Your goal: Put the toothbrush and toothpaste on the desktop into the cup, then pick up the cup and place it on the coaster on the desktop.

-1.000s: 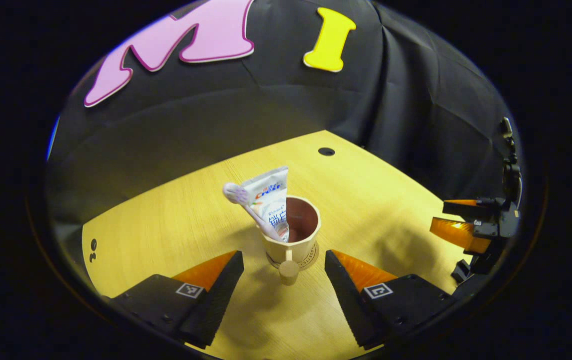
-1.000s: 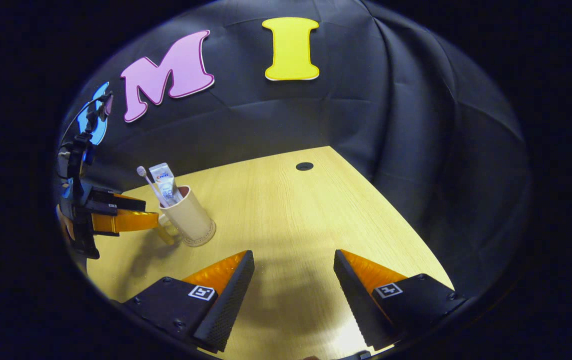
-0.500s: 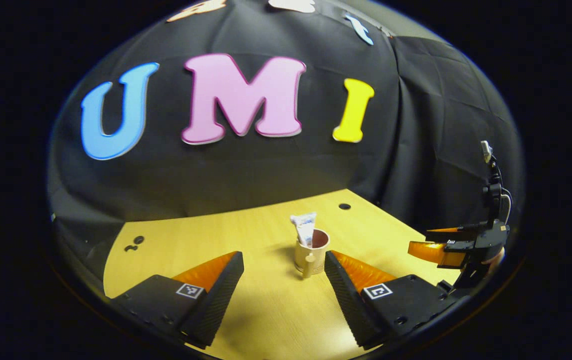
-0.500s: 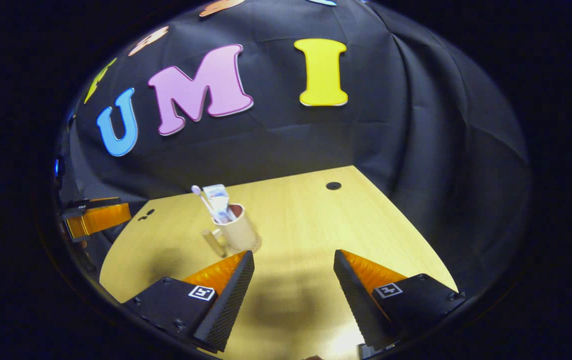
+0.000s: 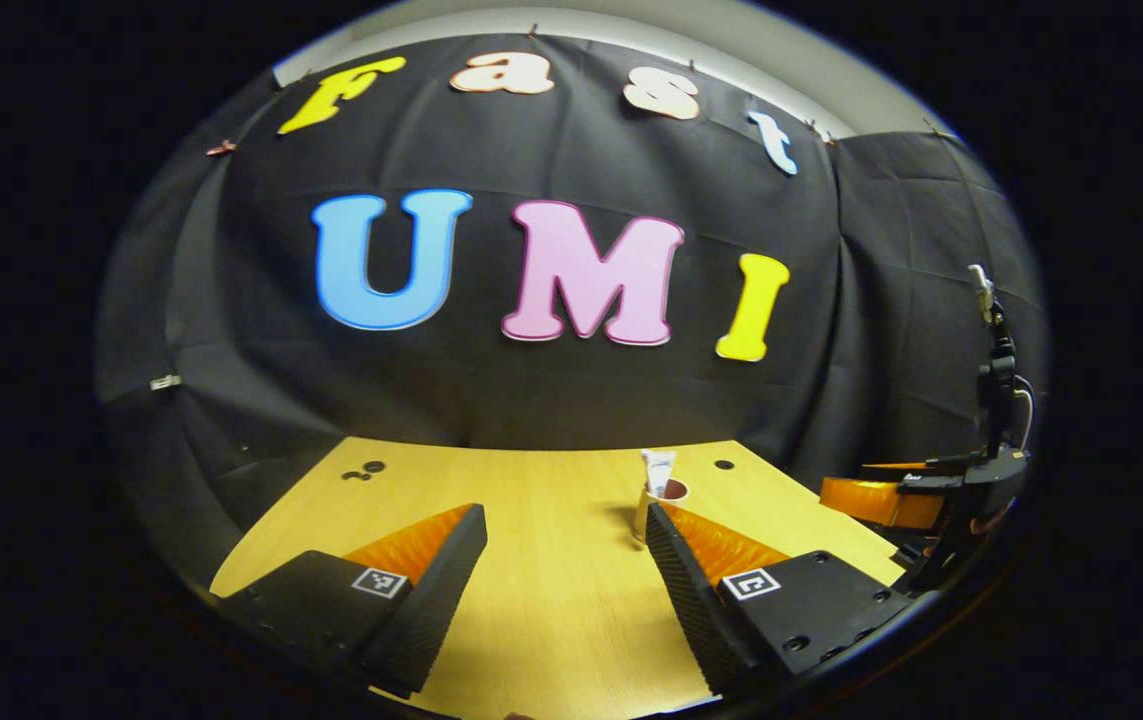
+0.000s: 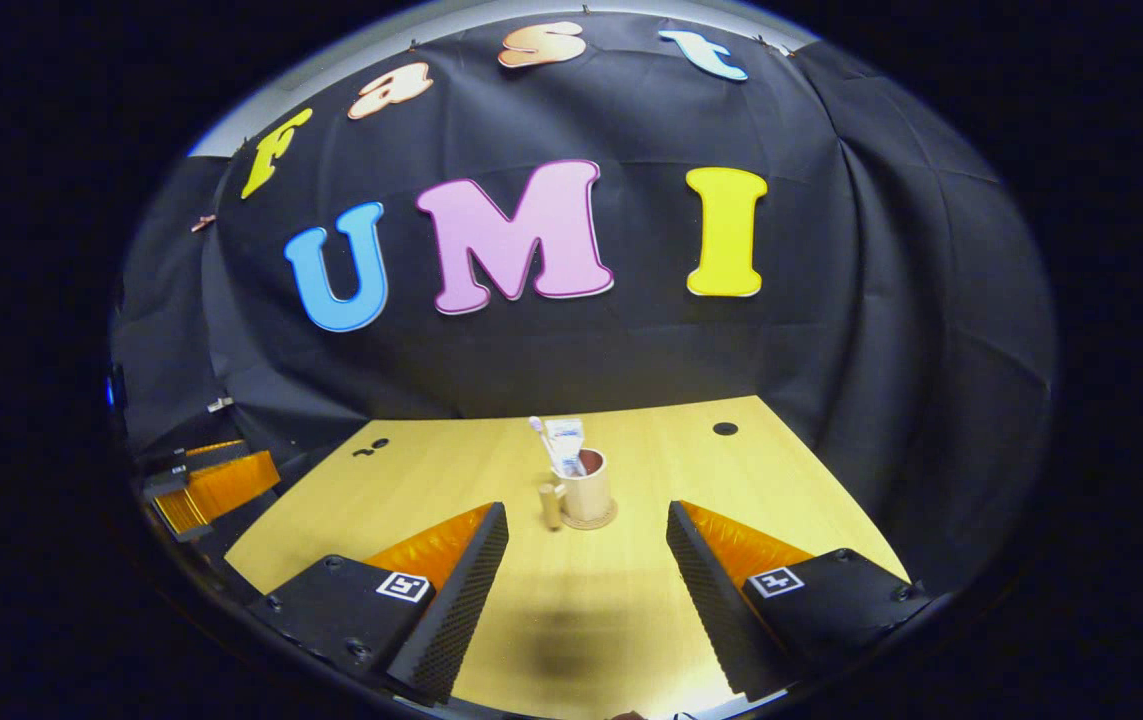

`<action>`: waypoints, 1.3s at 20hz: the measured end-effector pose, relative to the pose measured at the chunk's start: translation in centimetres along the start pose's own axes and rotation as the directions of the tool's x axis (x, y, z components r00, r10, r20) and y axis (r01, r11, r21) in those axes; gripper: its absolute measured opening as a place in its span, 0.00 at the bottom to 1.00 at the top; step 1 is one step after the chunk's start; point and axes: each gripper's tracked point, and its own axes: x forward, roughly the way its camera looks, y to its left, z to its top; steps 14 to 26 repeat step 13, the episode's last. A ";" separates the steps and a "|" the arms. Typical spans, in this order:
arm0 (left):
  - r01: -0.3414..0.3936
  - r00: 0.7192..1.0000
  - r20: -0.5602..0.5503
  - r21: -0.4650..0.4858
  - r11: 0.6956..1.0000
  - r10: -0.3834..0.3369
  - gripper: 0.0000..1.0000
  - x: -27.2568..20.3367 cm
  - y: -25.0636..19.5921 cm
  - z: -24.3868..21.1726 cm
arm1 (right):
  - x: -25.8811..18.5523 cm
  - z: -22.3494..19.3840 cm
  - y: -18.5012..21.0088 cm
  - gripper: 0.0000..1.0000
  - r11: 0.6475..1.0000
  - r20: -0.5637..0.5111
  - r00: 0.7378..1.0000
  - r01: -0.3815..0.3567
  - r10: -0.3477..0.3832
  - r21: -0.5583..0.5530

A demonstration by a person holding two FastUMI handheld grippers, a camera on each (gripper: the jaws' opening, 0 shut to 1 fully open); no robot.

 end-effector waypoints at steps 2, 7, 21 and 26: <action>-0.057 0.998 0.019 -0.011 0.998 0.057 0.98 -2.7 1.5 -0.4 | -2.2 0.1 1.4 0.98 0.999 0.017 1.000 -0.002 0.002 -0.041; -0.132 0.990 0.037 -0.053 0.990 0.134 0.98 -8.4 3.8 0.2 | -5.9 -0.5 5.0 0.98 0.998 0.045 0.999 -0.027 0.030 -0.062; -0.113 0.988 0.102 -0.019 0.993 0.115 0.98 -10.3 3.9 1.7 | -7.7 -0.7 6.0 0.98 0.999 0.056 0.998 -0.026 0.028 -0.042; -0.113 0.988 0.102 -0.019 0.993 0.115 0.98 -10.3 3.9 1.7 | -7.7 -0.7 6.0 0.98 0.999 0.056 0.998 -0.026 0.028 -0.042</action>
